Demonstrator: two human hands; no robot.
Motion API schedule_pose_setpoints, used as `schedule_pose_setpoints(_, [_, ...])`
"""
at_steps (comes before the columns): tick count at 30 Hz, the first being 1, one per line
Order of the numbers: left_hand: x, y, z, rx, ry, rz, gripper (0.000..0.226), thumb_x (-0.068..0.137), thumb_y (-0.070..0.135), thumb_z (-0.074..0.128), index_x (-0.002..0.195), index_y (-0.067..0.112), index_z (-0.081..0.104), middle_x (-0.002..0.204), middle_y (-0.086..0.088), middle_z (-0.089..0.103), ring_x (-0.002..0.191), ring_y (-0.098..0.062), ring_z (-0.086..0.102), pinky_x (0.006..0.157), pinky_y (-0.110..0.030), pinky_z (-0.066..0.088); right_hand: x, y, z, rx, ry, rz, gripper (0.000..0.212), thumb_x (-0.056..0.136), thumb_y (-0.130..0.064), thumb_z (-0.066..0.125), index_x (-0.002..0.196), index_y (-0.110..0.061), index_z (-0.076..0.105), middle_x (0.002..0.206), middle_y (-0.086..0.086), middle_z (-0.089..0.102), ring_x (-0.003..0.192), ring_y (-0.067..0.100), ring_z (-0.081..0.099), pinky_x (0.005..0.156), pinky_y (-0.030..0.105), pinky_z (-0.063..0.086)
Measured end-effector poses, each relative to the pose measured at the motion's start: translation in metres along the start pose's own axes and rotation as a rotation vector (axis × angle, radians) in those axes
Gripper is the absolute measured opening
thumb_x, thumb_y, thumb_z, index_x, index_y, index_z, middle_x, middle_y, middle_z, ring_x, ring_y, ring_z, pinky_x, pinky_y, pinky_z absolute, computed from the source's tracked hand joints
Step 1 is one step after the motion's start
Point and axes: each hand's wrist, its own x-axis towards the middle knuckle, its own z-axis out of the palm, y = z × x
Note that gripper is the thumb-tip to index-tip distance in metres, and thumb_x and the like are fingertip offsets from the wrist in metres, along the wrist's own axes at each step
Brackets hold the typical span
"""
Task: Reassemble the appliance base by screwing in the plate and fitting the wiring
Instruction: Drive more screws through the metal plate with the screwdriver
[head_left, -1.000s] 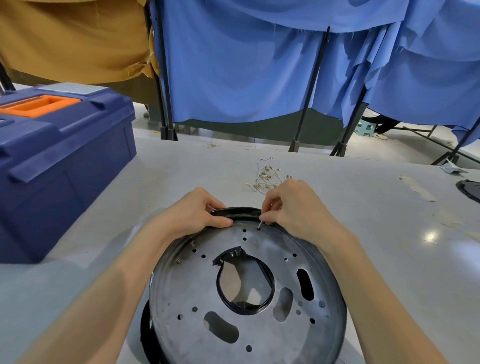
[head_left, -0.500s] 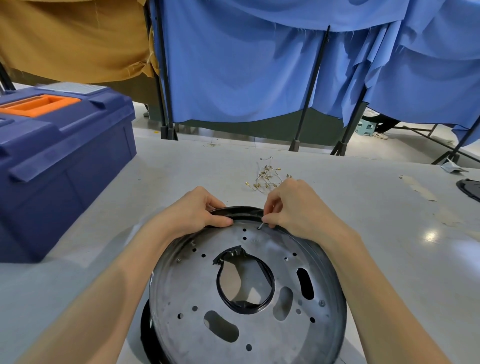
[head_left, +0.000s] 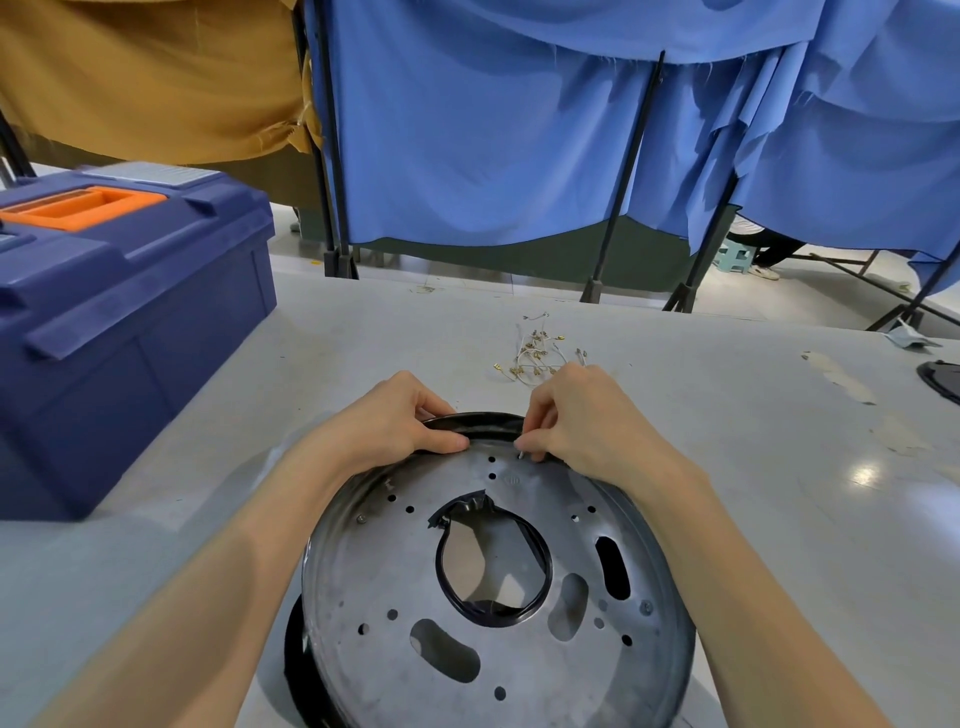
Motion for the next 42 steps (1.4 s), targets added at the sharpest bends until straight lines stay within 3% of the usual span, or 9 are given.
schedule_pose_setpoints(8, [0.000, 0.000, 0.000, 0.012, 0.011, -0.006, 0.010, 0.083, 0.020, 0.077, 0.092, 0.021, 0.079, 0.081, 0.000, 0.077, 0.079, -0.020, 0.073, 0.075, -0.032, 0.059, 0.002, 0.000, 0.002, -0.010, -0.005, 0.007, 0.008, 0.079, -0.018, 0.076, 0.073, -0.013, 0.074, 0.063, -0.001, 0.072, 0.070, 0.010, 0.066, 0.078, 0.039, 0.057])
schedule_pose_setpoints(11, [0.000, 0.001, 0.001, 0.019, 0.016, -0.010, 0.008, 0.083, 0.020, 0.077, 0.090, 0.022, 0.079, 0.078, 0.001, 0.076, 0.072, -0.014, 0.071, 0.069, -0.026, 0.057, 0.003, 0.001, 0.001, 0.000, -0.012, 0.005, 0.011, 0.082, -0.021, 0.075, 0.072, -0.015, 0.076, 0.061, -0.004, 0.071, 0.064, 0.006, 0.064, 0.073, 0.035, 0.056])
schedule_pose_setpoints(15, [-0.001, 0.003, 0.001, 0.011, 0.017, -0.011, 0.008, 0.083, 0.018, 0.076, 0.088, 0.024, 0.079, 0.076, 0.001, 0.076, 0.067, -0.009, 0.069, 0.063, -0.020, 0.053, 0.005, 0.005, -0.001, -0.007, -0.036, -0.016, 0.026, 0.090, -0.021, 0.066, 0.066, -0.018, 0.074, 0.043, -0.017, 0.058, 0.046, -0.007, 0.051, 0.058, 0.026, 0.041])
schedule_pose_setpoints(21, [-0.002, 0.003, 0.001, -0.003, 0.012, -0.017, 0.010, 0.083, 0.018, 0.076, 0.092, 0.020, 0.079, 0.079, 0.000, 0.076, 0.073, -0.014, 0.072, 0.067, -0.023, 0.056, 0.002, 0.009, -0.014, 0.115, 0.098, -0.068, 0.012, 0.084, -0.014, 0.071, 0.073, -0.017, 0.072, 0.057, -0.001, 0.068, 0.040, -0.003, 0.053, 0.046, 0.008, 0.036])
schedule_pose_setpoints(25, [-0.002, 0.004, 0.000, 0.021, 0.014, -0.017, 0.010, 0.083, 0.019, 0.076, 0.093, 0.020, 0.079, 0.079, 0.000, 0.076, 0.072, -0.012, 0.071, 0.067, -0.022, 0.056, 0.004, 0.015, -0.017, 0.037, 0.143, -0.008, 0.014, 0.073, -0.032, 0.083, 0.078, -0.023, 0.073, 0.070, -0.006, 0.064, 0.065, 0.006, 0.059, 0.067, 0.029, 0.049])
schedule_pose_setpoints(30, [0.002, 0.007, -0.001, 0.088, -0.012, 0.012, 0.013, 0.083, 0.017, 0.076, 0.095, 0.018, 0.079, 0.079, 0.006, 0.076, 0.069, -0.005, 0.068, 0.067, -0.018, 0.051, 0.012, 0.013, -0.004, -0.068, 0.012, 0.042, 0.025, 0.071, -0.037, 0.085, 0.078, -0.016, 0.075, 0.082, -0.003, 0.061, 0.080, 0.019, 0.062, 0.076, 0.035, 0.054])
schedule_pose_setpoints(37, [0.011, 0.018, -0.006, 0.283, -0.038, 0.032, 0.005, 0.083, 0.018, 0.075, 0.082, 0.021, 0.079, 0.074, 0.001, 0.074, 0.066, -0.009, 0.063, 0.067, -0.024, 0.053, 0.015, 0.012, -0.006, -0.068, -0.040, 0.095, 0.032, 0.072, -0.032, 0.085, 0.060, -0.010, 0.065, 0.059, 0.001, 0.061, 0.060, 0.017, 0.059, 0.060, 0.032, 0.051])
schedule_pose_setpoints(40, [0.020, 0.026, -0.006, 0.433, -0.021, 0.039, 0.020, 0.082, 0.022, 0.076, 0.065, 0.028, 0.070, 0.066, -0.005, 0.066, 0.065, -0.016, 0.055, 0.063, -0.028, 0.045, 0.011, 0.010, -0.008, -0.046, -0.096, 0.139, 0.042, 0.075, -0.030, 0.083, 0.052, -0.007, 0.056, 0.040, -0.003, 0.051, 0.034, 0.008, 0.046, 0.046, 0.024, 0.041])
schedule_pose_setpoints(42, [0.025, 0.032, -0.001, 0.546, 0.040, 0.021, 0.018, 0.079, 0.032, 0.078, 0.067, 0.031, 0.065, 0.068, 0.002, 0.059, 0.072, -0.019, 0.055, 0.060, -0.028, 0.038, 0.007, 0.008, -0.008, -0.051, -0.125, 0.158, 0.046, 0.079, -0.027, 0.080, 0.051, -0.005, 0.050, 0.030, -0.004, 0.044, 0.024, 0.008, 0.036, 0.042, 0.021, 0.035])
